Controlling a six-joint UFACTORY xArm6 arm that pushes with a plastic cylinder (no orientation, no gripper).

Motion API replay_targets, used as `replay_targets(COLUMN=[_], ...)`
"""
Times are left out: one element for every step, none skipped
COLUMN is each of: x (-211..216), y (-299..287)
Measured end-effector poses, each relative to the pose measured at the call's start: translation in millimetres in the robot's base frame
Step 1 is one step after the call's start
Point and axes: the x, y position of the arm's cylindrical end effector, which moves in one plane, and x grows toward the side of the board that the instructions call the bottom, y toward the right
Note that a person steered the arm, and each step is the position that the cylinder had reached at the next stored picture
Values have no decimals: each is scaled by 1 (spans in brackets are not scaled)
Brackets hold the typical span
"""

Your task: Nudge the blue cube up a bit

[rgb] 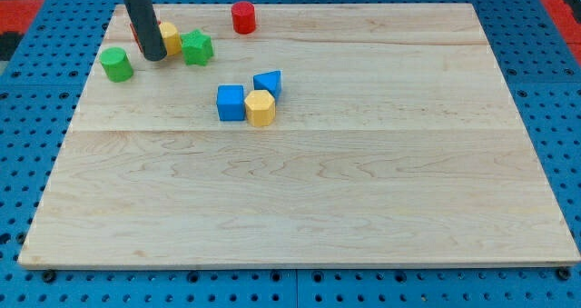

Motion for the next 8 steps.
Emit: replay_targets(x=[-2,4,36,104,162,185,149,117], y=[40,75,71,71,72,129,126,105])
